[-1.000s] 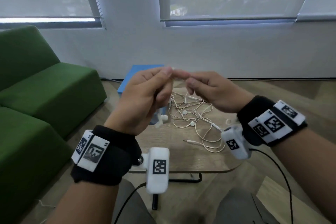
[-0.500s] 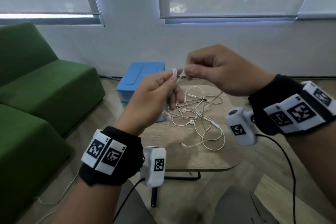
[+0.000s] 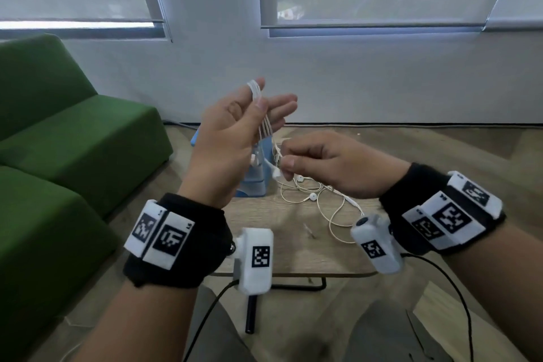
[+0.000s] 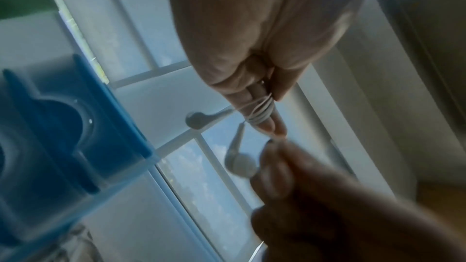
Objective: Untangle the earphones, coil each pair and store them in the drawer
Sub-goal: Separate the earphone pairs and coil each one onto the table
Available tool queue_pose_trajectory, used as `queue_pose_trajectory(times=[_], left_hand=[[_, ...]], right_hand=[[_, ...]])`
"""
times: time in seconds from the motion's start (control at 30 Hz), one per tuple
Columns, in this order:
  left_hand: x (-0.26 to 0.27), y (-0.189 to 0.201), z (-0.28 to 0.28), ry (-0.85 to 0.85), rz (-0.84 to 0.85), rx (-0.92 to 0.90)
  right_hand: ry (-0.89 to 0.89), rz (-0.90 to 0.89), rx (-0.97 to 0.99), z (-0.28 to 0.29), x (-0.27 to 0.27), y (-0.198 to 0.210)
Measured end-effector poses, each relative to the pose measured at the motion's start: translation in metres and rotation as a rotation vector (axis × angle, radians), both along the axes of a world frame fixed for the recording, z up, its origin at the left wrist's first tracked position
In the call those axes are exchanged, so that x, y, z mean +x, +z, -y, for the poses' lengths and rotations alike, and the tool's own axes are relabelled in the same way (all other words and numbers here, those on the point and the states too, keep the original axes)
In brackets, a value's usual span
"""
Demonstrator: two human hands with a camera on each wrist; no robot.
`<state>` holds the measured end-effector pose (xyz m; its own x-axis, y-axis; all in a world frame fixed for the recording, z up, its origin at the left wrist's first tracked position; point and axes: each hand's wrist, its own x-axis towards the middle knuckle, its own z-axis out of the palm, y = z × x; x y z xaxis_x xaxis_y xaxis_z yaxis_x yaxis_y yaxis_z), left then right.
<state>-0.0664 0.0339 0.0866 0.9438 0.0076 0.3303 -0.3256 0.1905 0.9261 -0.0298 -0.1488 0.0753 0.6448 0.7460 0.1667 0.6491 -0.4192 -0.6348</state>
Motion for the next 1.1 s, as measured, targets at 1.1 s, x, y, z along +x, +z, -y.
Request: queue_pose_trajectory(times=[1.1], left_hand=[[-0.003, -0.025, 0.011, -0.067, -0.069, 0.428]], right_hand=[[-0.134, 0.434, 0.032, 0.007, -0.012, 0.029]])
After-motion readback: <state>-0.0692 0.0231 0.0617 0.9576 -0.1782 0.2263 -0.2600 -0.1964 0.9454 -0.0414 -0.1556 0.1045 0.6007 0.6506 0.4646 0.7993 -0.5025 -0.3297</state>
